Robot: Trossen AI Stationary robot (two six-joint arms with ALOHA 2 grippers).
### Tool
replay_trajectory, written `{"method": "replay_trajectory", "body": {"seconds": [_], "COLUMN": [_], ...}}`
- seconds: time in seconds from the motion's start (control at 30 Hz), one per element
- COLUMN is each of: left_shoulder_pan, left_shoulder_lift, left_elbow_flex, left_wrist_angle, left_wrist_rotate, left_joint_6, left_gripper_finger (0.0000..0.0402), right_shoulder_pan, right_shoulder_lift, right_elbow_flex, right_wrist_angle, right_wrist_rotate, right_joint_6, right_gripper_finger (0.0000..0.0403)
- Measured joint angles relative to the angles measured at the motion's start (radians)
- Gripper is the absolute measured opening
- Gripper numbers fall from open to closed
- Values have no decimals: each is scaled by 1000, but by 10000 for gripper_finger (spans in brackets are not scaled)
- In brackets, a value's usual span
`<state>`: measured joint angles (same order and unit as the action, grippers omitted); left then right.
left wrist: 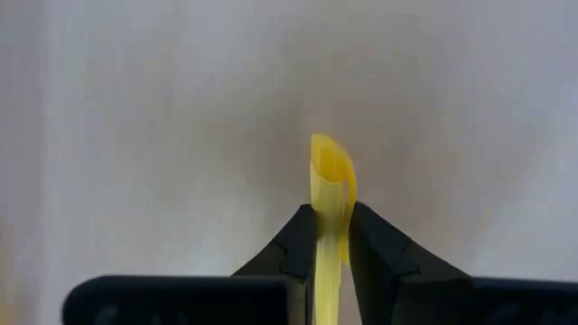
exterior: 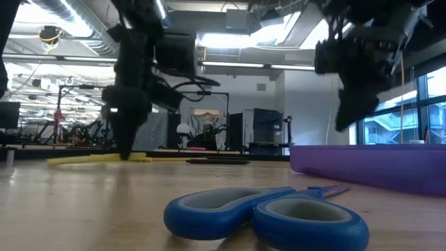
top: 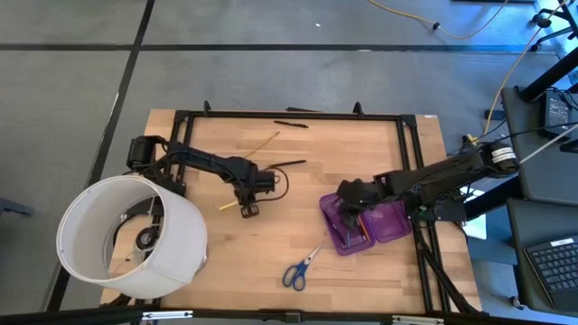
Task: Pick & place school supplies into a supply box
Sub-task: Put the bottom yellow pen into the supply box
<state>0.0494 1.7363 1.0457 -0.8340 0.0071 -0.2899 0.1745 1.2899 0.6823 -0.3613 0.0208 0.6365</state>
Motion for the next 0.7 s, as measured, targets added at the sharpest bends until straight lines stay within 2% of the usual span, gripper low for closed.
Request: {"method": "replay_trajectory", "body": {"seconds": [0.37, 0.6, 0.7], "left_shoulder_pan": [-54, -83, -97], "left_shoulder_lift": [-2, -3, -4], "left_elbow_flex": [92, 100, 100], "left_wrist_angle": [480, 800, 882], "left_wrist_rotate": [261, 394, 452], "left_joint_6": [192, 226, 233], "left_gripper_finger": [38, 42, 35], "right_shoulder_pan": [129, 178, 184], "right_shoulder_lift": [-28, -29, -29], "right_elbow_flex": [0, 0, 0], "right_wrist_angle": [322, 355, 355], "right_wrist_rotate": [13, 6, 6], "right_joint_6": [-396, -414, -410], "right_gripper_finger": [113, 113, 113]}}
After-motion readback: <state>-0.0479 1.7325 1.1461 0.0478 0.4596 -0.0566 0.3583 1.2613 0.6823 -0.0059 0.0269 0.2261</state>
